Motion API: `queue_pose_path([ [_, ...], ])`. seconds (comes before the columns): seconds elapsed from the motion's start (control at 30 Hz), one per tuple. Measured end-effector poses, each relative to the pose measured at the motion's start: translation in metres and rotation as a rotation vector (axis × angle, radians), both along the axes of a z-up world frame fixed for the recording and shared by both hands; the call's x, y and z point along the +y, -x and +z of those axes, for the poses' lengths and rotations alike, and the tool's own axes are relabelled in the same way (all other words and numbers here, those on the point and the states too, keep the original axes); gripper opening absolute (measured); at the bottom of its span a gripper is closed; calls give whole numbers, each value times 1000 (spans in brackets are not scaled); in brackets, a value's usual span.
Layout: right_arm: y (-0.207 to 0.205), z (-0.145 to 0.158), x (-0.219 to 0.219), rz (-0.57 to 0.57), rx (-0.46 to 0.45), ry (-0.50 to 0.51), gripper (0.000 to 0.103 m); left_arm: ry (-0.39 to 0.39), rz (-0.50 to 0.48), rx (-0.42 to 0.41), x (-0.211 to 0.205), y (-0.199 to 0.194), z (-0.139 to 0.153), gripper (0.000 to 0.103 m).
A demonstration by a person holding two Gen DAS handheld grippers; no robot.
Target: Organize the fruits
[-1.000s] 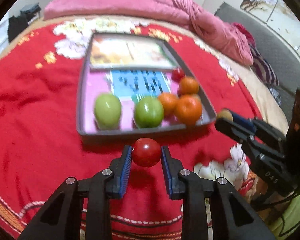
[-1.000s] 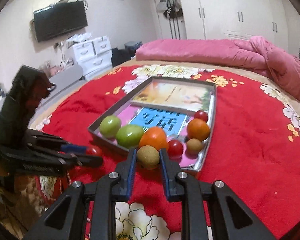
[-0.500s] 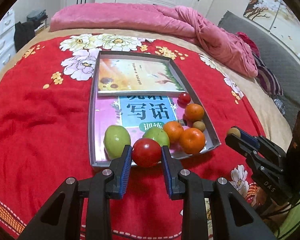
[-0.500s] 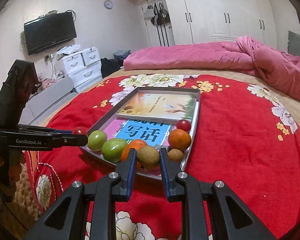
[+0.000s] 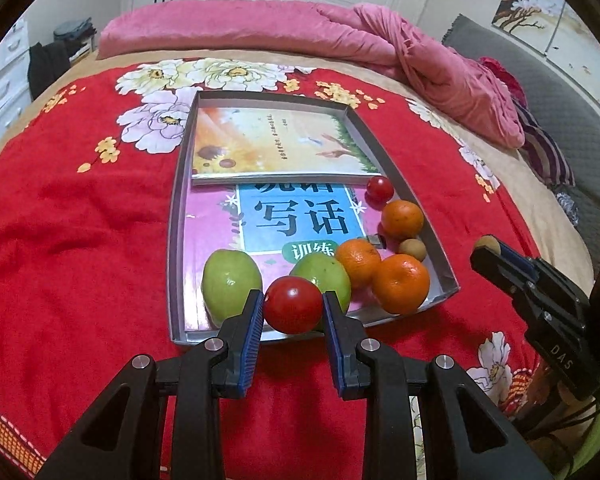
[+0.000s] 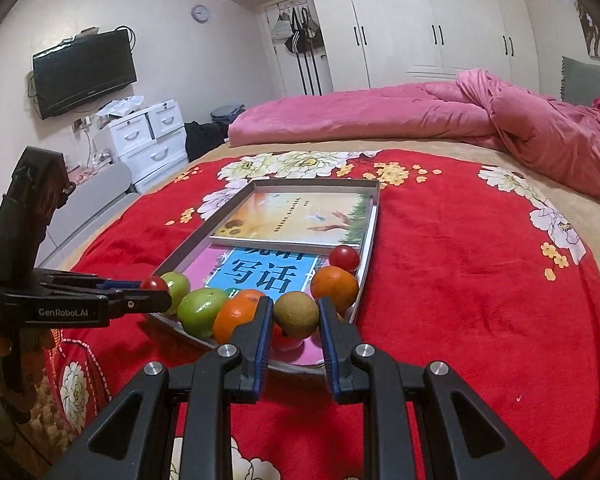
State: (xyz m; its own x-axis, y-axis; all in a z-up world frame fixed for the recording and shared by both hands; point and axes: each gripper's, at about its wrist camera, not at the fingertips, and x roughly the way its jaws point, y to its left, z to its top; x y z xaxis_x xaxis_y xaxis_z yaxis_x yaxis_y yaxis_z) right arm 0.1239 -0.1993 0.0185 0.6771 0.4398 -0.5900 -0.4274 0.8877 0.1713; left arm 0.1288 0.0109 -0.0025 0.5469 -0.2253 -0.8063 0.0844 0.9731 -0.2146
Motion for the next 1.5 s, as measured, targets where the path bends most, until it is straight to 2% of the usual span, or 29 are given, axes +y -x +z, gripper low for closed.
queue_pose_path([
  [0.6, -12, -12, 4, 0, 34, 20, 23, -5, -6, 13, -3, -5, -9, 30],
  [0.77, -14, -27, 20, 35, 72, 104, 23, 3, -3, 17, -2, -4, -10, 30],
  [0.93, -12, -35, 26, 50, 89, 140, 23, 9, 0, 22, -1, -4, -11, 31],
  [1.0, -12, -35, 26, 47, 90, 136, 23, 8, 0, 22, -1, -3, -10, 32],
  [1.07, -12, -34, 24, 43, 91, 134, 24, 10, 0, 21, 0, -4, -10, 40],
  [1.13, -11, -32, 23, 38, 90, 131, 31, 11, 3, 14, 0, -2, -8, 46],
  [1.23, -6, -24, 20, 16, 57, 124, 41, 8, 3, 1, 0, 2, -3, 49],
  [1.27, -4, -20, 18, 6, 43, 116, 45, 9, 2, -5, -1, 4, -1, 54],
  [1.33, 3, -12, 15, -21, 12, 107, 68, 11, 0, -23, -1, 9, 6, 61],
  [1.37, 8, -6, 13, -43, -6, 104, 74, 7, -5, -33, -2, 12, 9, 63],
  [1.4, 13, -2, 12, -57, -14, 99, 85, -2, -10, -46, -3, 16, 14, 63],
  [1.43, 18, 1, 11, -65, -22, 89, 91, -9, -12, -54, -3, 20, 16, 67],
  [1.5, 29, 10, 10, -82, -34, 78, 92, -22, -13, -69, -2, 31, 22, 72],
])
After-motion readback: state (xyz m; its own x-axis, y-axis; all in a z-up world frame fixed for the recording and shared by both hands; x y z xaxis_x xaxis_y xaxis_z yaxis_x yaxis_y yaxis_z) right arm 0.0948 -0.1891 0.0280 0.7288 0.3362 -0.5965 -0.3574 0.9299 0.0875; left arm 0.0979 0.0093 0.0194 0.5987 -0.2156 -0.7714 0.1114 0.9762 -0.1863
